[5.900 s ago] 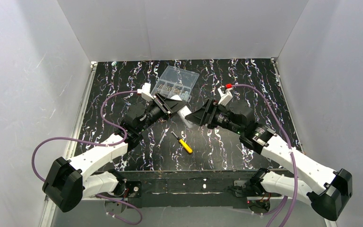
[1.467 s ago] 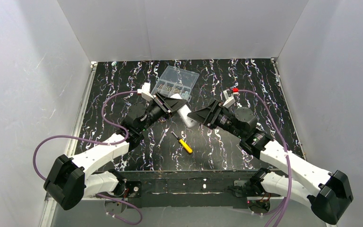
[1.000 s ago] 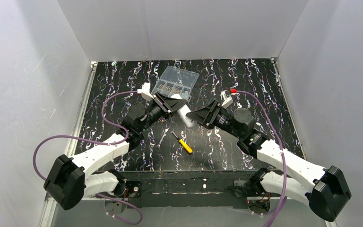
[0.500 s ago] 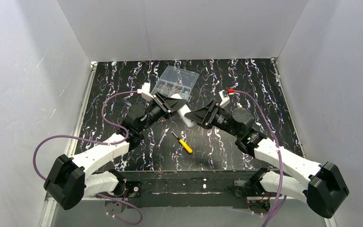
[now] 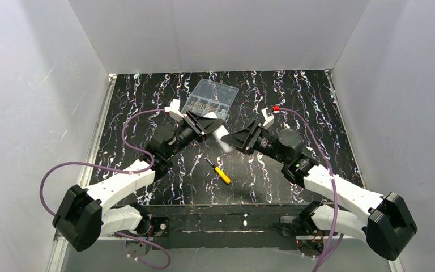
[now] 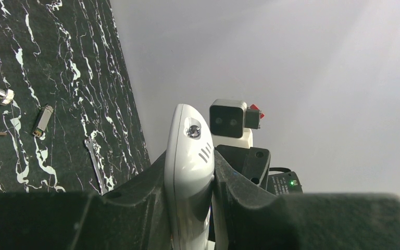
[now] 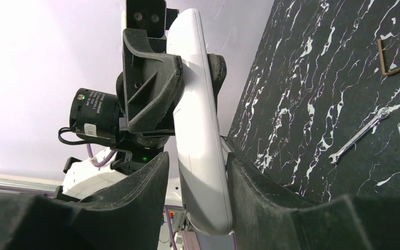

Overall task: Load the batteries into the remote control
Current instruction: Turn over the remote control at the center of the board.

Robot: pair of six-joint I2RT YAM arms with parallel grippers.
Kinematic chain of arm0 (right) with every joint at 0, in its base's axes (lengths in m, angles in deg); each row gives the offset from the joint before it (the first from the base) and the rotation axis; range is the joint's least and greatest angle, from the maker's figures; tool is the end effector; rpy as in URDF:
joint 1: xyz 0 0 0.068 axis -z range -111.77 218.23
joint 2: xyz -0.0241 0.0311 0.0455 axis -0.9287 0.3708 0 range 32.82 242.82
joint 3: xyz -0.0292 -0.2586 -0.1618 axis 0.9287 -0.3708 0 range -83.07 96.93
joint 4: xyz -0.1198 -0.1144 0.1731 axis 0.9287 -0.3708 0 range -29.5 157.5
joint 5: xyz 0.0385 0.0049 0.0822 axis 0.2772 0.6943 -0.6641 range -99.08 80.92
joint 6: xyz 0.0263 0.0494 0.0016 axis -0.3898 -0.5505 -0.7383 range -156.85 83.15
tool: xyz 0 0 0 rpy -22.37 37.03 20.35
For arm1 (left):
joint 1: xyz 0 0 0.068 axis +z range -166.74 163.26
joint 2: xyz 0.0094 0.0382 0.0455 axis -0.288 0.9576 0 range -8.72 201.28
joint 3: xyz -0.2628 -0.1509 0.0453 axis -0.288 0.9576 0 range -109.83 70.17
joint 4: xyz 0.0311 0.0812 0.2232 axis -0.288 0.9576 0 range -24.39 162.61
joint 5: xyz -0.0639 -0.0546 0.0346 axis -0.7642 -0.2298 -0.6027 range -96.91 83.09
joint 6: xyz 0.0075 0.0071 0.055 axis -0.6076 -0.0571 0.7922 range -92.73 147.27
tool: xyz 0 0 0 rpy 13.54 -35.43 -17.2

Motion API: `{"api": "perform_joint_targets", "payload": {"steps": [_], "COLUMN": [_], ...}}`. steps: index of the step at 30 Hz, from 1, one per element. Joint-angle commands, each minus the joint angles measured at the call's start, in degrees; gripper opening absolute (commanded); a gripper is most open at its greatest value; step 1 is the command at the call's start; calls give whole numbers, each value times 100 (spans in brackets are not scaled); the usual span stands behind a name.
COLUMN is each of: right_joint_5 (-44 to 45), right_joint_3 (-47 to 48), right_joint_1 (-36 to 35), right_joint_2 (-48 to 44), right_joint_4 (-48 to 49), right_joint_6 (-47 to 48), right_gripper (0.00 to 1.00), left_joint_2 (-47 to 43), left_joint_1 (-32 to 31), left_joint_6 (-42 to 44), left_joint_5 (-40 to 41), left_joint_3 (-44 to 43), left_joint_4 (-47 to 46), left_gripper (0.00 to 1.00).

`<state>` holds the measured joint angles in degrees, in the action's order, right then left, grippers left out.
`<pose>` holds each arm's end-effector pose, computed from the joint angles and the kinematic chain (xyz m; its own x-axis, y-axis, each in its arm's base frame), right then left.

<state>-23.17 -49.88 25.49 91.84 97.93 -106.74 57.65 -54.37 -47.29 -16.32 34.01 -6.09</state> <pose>0.1426 0.1446 0.3359 -0.7653 0.5329 -0.3610 -0.3429 0.1372 0.9293 0.1591 -0.1307 0.4017 -0.5345 -0.7887 -0.3037 0.6918 -0.2018 -0.6933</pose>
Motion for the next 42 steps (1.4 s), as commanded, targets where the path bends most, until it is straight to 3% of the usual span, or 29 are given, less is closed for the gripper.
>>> {"api": "perform_joint_targets", "payload": {"steps": [1,9,11,12,15,16,17,18,26,30,35,40,42], "right_joint_5": [-139,-323,-407,-456,-471,-393,-305,-269,112,1060,2930,4136,4220], "right_joint_3": [73,58,45,55,14,36,65,65,157,755,1868,3162,3705], "right_joint_1": [37,55,73,80,81,82,83,82,209,331,341,337,338], "right_joint_2": [55,170,206,214,131,8,-130,-174,-614,-1020,-969,124,658], "right_joint_4": [413,650,752,776,914,776,558,479,-651,-2717,-5547,-7715,-8444], "right_joint_6": [-14,-60,-60,-47,15,105,238,264,624,1272,2498,3056,3244], "right_gripper": [52,32,7,1,1,1,1,1,1,1,1,1,1], "left_joint_2": [-34,-15,-44,-63,-80,-92,-99,-102,-325,-608,-1326,-1844,-1902], "left_joint_1": [-20,-22,-24,-20,-18,-24,-24,-17,-17,-1,35,56,60], "left_joint_6": [56,65,78,81,82,80,71,68,142,384,1196,2062,2395], "left_joint_5": [47,47,53,46,27,17,-11,-13,51,50,89,181,214], "left_joint_3": [-272,-259,-234,-239,-233,-247,-271,-283,-210,-122,-218,-638,-867], "left_joint_4": [-560,-525,-449,-402,-329,-298,-195,-160,215,636,2244,4032,4623], "left_gripper": [0,0,18,24,44,61,86,97,98,98,98,98,98]}}
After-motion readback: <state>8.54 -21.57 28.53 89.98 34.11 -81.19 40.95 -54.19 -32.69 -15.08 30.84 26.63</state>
